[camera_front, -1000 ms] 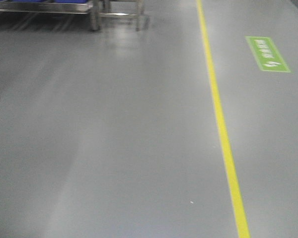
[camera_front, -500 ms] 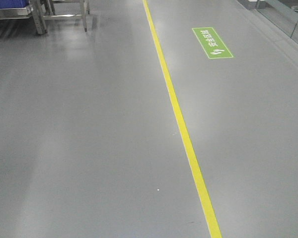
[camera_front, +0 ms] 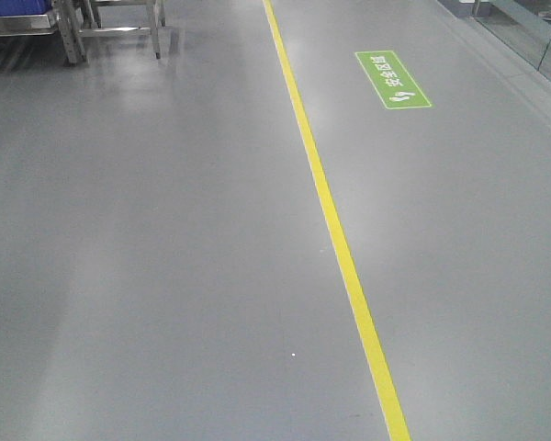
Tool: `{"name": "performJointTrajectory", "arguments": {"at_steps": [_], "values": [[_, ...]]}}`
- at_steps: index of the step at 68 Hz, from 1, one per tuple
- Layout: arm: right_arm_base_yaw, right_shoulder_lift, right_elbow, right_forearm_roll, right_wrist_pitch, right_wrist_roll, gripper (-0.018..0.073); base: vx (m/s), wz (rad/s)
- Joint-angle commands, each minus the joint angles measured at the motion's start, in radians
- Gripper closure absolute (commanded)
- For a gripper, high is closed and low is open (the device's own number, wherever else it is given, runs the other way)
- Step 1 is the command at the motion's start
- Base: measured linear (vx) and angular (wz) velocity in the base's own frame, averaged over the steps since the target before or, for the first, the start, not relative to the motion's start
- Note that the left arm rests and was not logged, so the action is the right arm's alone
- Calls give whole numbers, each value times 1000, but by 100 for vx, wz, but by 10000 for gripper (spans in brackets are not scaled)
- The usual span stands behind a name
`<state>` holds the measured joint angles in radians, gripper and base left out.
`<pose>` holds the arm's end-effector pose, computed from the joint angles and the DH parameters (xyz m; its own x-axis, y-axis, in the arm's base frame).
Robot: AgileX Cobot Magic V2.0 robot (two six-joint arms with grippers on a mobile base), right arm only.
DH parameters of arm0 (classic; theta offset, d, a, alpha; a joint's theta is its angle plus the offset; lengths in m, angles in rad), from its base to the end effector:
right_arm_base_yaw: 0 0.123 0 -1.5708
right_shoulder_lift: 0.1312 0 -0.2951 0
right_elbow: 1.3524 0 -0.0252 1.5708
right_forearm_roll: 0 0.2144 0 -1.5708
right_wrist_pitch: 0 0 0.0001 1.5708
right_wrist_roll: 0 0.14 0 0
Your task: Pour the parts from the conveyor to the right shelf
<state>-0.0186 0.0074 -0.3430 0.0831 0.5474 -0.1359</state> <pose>0.0318 0.0055 0.2575 -0.1209 -0.0626 -0.9907 -0.0322 0.9977 -0.0591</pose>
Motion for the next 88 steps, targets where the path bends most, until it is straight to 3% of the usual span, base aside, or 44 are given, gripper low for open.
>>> {"name": "performJointTrajectory", "arguments": {"at_steps": [1, 55, 88], "values": [[0, 14, -26, 3, -81, -11, 565, 3, 1], [0, 14, -26, 4, -81, -11, 565, 6, -6], [0, 14, -26, 5, -82, -11, 565, 24, -5]]}}
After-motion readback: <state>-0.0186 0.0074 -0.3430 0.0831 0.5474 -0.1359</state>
